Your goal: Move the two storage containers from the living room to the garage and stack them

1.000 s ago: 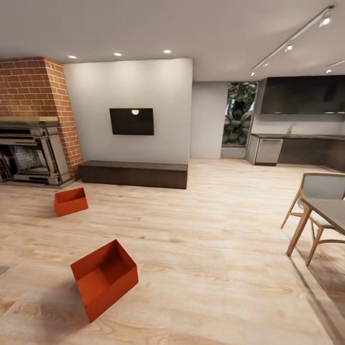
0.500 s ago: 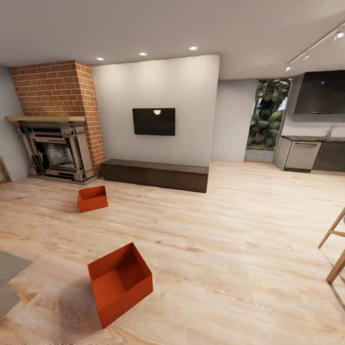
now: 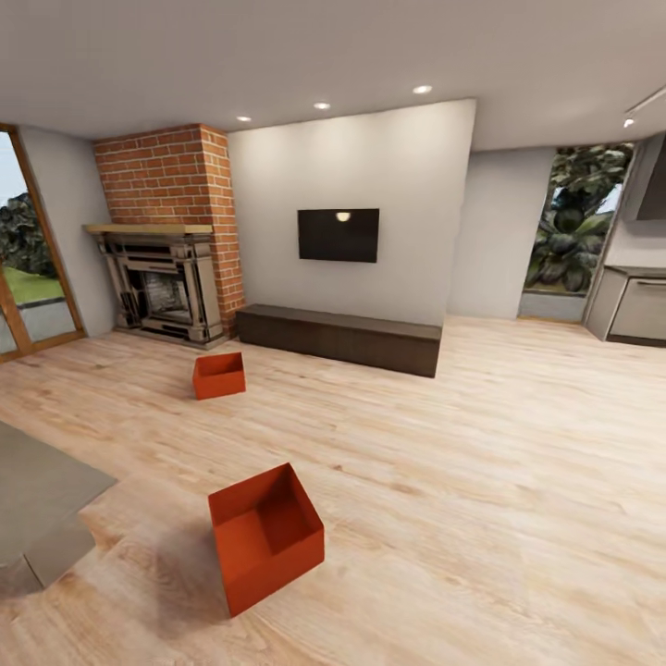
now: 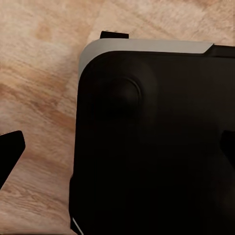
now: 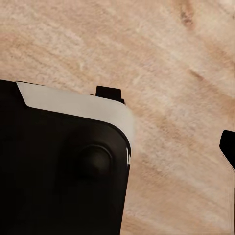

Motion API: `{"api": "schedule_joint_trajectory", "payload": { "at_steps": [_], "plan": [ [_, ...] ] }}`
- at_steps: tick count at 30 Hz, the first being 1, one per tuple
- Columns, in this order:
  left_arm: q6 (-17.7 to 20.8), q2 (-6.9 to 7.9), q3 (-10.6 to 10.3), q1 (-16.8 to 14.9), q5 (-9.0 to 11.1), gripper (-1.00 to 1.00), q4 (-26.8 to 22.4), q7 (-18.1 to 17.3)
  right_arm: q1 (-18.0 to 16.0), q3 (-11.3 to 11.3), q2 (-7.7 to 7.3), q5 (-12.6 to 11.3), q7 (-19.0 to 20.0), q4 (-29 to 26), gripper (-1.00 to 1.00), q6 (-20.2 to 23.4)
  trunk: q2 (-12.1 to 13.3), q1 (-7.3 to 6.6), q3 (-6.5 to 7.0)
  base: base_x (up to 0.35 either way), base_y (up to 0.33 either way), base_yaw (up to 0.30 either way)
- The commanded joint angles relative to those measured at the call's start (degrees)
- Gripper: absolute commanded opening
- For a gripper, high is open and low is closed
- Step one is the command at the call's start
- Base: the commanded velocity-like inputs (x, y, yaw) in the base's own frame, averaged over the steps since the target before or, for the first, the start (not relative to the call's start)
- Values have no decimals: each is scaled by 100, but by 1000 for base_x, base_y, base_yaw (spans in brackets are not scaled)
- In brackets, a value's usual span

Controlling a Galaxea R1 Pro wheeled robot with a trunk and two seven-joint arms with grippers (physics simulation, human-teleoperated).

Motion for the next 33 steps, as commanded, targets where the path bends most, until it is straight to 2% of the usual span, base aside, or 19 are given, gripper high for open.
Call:
{"api": "schedule_joint_trajectory", "payload": {
  "at_steps": [1, 6, 11, 33],
  "plan": [
    [-5, 0, 10, 3, 46, 100, -9, 4, -6, 49, 3, -47, 0, 16, 100, -29, -2, 0, -5, 0, 0, 274],
    [-5, -1, 10, 3, 47, 100, -9, 4, -6, 49, 3, -49, 0, 16, 100, -29, -2, 0, -5, 32, 0, 274],
    [-5, -7, 9, 3, 55, 100, -9, -1, -6, 49, 3, -45, 0, 16, 100, -29, -2, 0, -5, 235, 0, 242],
    [-5, -8, 10, 3, 47, 100, -9, 4, -6, 40, -3, -50, 0, 16, 100, -38, -2, 0, -5, 310, 0, 10]
  ]
}}
